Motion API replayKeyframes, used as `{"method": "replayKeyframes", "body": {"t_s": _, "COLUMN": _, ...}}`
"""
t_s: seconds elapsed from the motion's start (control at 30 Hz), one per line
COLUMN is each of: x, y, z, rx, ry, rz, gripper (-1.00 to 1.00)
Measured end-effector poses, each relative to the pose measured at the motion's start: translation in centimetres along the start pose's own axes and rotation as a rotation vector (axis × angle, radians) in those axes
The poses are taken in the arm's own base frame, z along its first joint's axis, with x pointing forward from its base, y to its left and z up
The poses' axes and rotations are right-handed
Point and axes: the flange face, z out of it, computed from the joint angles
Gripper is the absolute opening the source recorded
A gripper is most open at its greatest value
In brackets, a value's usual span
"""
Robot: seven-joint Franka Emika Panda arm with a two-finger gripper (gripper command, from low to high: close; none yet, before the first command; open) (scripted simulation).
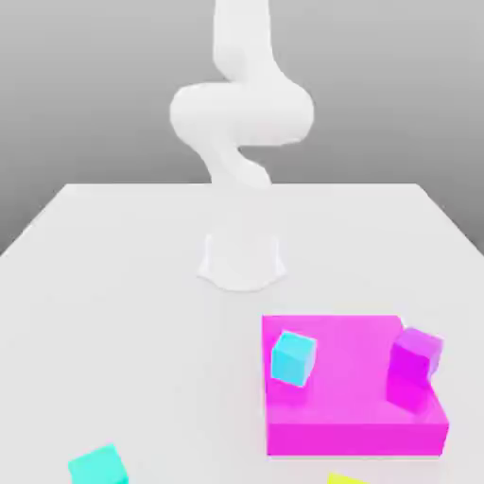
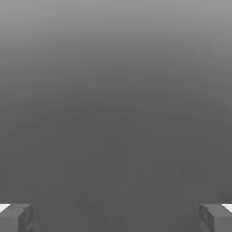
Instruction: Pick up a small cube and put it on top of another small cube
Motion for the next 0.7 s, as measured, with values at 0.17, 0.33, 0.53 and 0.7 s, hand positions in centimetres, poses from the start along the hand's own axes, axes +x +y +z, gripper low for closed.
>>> {"method": "replayKeyframes", "body": {"t_s": 0.17, "x": 1.8, "y": 2.1, "z": 9.1, "rx": -0.036, "ry": -0.146, "rz": -0.068, "gripper": 0.00}}
{"method": "replayKeyframes", "body": {"t_s": 0.33, "x": 2.2, "y": 5.1, "z": 17.7, "rx": -0.078, "ry": -0.268, "rz": -0.131, "gripper": 0.00}}
{"method": "replayKeyframes", "body": {"t_s": 0.53, "x": 1.2, "y": 9.9, "z": 27.3, "rx": -0.140, "ry": -0.391, "rz": -0.209, "gripper": 0.00}}
{"method": "replayKeyframes", "body": {"t_s": 0.7, "x": -0.3, "y": 15.0, "z": 34.1, "rx": -0.206, "ry": -0.475, "rz": -0.277, "gripper": 0.00}}
